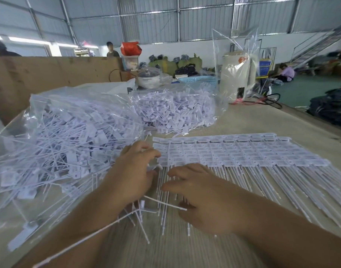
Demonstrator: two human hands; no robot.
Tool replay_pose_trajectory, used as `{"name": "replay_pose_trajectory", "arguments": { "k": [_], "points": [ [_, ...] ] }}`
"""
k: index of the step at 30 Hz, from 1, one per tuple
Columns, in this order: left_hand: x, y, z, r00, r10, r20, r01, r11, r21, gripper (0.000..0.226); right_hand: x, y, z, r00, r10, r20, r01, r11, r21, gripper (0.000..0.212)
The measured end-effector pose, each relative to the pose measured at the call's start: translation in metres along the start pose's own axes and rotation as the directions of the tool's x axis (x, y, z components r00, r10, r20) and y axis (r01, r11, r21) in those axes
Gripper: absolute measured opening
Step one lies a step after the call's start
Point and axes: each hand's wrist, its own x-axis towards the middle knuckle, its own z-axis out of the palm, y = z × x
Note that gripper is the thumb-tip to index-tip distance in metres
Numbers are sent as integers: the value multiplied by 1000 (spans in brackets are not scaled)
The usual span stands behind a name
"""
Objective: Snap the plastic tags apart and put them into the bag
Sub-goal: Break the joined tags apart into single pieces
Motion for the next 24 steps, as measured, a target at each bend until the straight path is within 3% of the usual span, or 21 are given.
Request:
{"name": "replay_pose_trajectory", "arguments": {
  "k": [6, 9, 13, 17, 20, 22, 24],
  "points": [
    [1, -2, -6, 998, -59, -1, 59, 995, -84, 34, 3, -11, -2, 992, -95, -89, 104, 989, 107, 14],
    [0, 4, -12, 998, -55, -25, 53, 996, -70, 31, 3, -19, -2, 986, -108, -126, 124, 984, 131, 27],
    [-8, 12, -27, 997, -76, 8, 76, 997, -22, 17, 7, -25, 4, 983, -123, -136, 136, 986, 93, 20],
    [-14, 17, -42, 955, -203, 215, 215, 976, -33, 16, 7, -21, 9, 992, -114, -50, 118, 990, 74, 17],
    [-16, 22, -44, 857, -233, 460, 246, 969, 32, 26, 6, -17, 5, 996, -80, -28, 83, 989, 125, 17],
    [-17, 24, -41, 820, -236, 522, 221, 971, 92, 34, 5, -15, 3, 998, -68, -12, 69, 987, 143, 16],
    [-16, 23, -38, 825, -231, 516, 194, 973, 126, 33, 4, -14, 1, 998, -57, 18, 53, 987, 154, 17]
  ]
}}
